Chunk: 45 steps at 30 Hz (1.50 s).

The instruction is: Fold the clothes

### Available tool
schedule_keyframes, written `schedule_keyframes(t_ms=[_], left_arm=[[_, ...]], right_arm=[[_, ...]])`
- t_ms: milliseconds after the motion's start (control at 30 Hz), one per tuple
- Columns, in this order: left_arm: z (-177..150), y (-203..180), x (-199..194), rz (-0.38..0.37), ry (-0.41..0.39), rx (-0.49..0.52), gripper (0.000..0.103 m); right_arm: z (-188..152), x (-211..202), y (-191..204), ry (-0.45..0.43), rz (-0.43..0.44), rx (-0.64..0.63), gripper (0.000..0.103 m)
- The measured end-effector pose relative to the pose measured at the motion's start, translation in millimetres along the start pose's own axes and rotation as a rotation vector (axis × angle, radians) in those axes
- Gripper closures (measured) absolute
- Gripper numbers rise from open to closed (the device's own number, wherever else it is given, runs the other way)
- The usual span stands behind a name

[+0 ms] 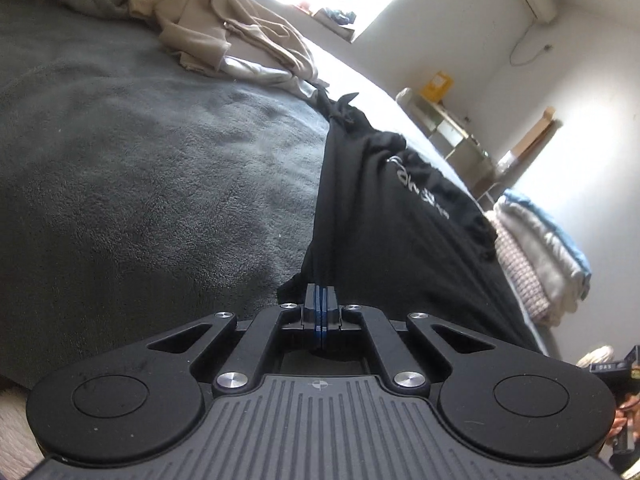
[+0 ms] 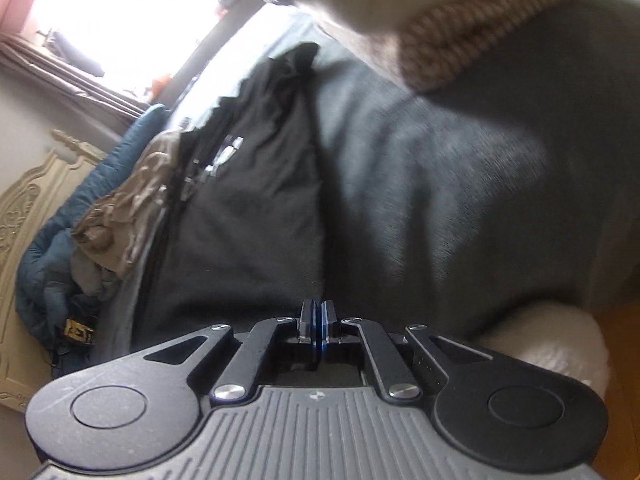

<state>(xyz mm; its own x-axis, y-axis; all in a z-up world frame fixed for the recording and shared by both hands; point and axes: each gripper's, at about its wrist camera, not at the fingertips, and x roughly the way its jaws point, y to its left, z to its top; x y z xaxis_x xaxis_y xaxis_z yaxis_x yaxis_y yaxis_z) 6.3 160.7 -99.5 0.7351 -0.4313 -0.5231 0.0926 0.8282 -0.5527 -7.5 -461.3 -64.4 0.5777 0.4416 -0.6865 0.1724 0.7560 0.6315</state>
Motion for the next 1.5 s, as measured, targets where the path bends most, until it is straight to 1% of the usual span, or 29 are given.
schedule_keyframes(t_ms=[33, 100, 133, 167, 200, 233, 267, 300, 333, 400, 467, 533, 633, 667, 767, 800, 867, 933, 1033, 1133, 1267, 1367, 1467, 1500], left_arm=[[-1.3, -0.7, -0.5, 0.007, 0.005, 0.012, 0.103], [-4.0, -2.1, -1.4, 0.021, 0.014, 0.037, 0.103], [-4.8, -2.5, -1.3, 0.034, 0.027, 0.05, 0.103], [-5.7, -2.0, -2.6, 0.039, 0.043, 0.051, 0.102], [-6.7, -1.5, -4.0, 0.045, 0.059, 0.051, 0.102], [-7.5, -1.9, -7.5, 0.056, 0.063, 0.061, 0.098], [-8.3, -2.4, -11.1, 0.067, 0.066, 0.072, 0.095], [-8.6, -2.8, -16.3, 0.079, 0.056, 0.083, 0.089], [-7.6, -3.3, -21.5, 0.088, 0.041, 0.087, 0.085], [-1.5, -4.9, -28.7, 0.094, 0.008, 0.083, 0.084], [8.4, -9.9, -30.0, 0.082, -0.026, 0.097, 0.08], [19.4, -17.0, -22.6, 0.063, -0.052, 0.114, 0.072], [37.9, -26.4, 2.8, 0.049, -0.055, 0.12, 0.067], [44.5, -29.3, 13.5, 0.048, -0.05, 0.125, 0.066], [66.8, -38.1, 49.5, 0.083, -0.051, 0.169, 0.065], [76.3, -39.7, 62.1, 0.083, -0.045, 0.167, 0.065], [95.6, -42.8, 87.4, 0.08, -0.034, 0.162, 0.065], [113.2, -41.7, 111.0, 0.069, -0.031, 0.132, 0.065], [130.0, -36.0, 142.5, 0.045, -0.033, 0.093, 0.065], [137.7, -27.9, 169.0, 0.021, -0.032, 0.066, 0.065], [124.3, -11.7, 184.0, -0.04, -0.006, 0.039, 0.065], [116.0, -1.5, 180.2, -0.09, -0.016, 0.022, 0.065], [117.0, 6.9, 174.9, -0.146, 0.004, -0.041, 0.065], [115.4, 8.8, 173.1, -0.154, 0.006, -0.053, 0.065]], right_arm=[[-1.3, 1.2, -1.0, -0.005, -0.035, -0.016, 0.101], [-3.8, 4.0, -5.3, -0.007, -0.124, -0.042, 0.097], [-4.5, 3.3, -8.0, -0.01, -0.154, -0.044, 0.097], [-5.1, 0.7, -11.4, -0.02, -0.166, -0.034, 0.097], [-5.7, -3.9, -13.9, -0.034, -0.162, -0.022, 0.097], [-6.3, -9.9, -14.3, -0.056, -0.153, -0.02, 0.097], [-7.0, -15.9, -9.7, -0.086, -0.15, -0.048, 0.097], [-7.8, -21.9, -4.3, -0.116, -0.149, -0.08, 0.097], [-8.5, -27.9, 1.0, -0.146, -0.147, -0.113, 0.097], [-7.7, -30.0, 23.0, -0.191, -0.146, -0.226, 0.097], [-4.8, -26.4, 47.6, -0.223, -0.131, -0.335, 0.097], [1.6, -12.2, 76.1, -0.23, -0.09, -0.424, 0.097], [13.7, 17.5, 121.8, -0.213, -0.005, -0.521, 0.097], [20.2, 27.8, 136.8, -0.204, 0.029, -0.537, 0.095], [33.0, 59.7, 190.0, -0.194, 0.08, -0.619, 0.093], [37.2, 70.4, 207.8, -0.191, 0.097, -0.646, 0.092], [45.6, 91.7, 243.5, -0.184, 0.13, -0.702, 0.084], [58.8, 117.4, 278.4, -0.175, 0.15, -0.753, 0.08], [85.9, 166.9, 324.3, -0.136, 0.158, -0.797, 0.079], [106.4, 225.1, 363.5, -0.119, 0.132, -0.851, 0.079], [116.7, 305.5, 406.7, -0.124, 0.083, -0.995, 0.079], [123.1, 363.2, 429.0, -0.101, 0.033, -1.052, 0.079], [129.0, 410.3, 443.6, -0.078, -0.03, -1.096, 0.079], [131.0, 423.7, 446.8, -0.072, -0.054, -1.11, 0.079]])
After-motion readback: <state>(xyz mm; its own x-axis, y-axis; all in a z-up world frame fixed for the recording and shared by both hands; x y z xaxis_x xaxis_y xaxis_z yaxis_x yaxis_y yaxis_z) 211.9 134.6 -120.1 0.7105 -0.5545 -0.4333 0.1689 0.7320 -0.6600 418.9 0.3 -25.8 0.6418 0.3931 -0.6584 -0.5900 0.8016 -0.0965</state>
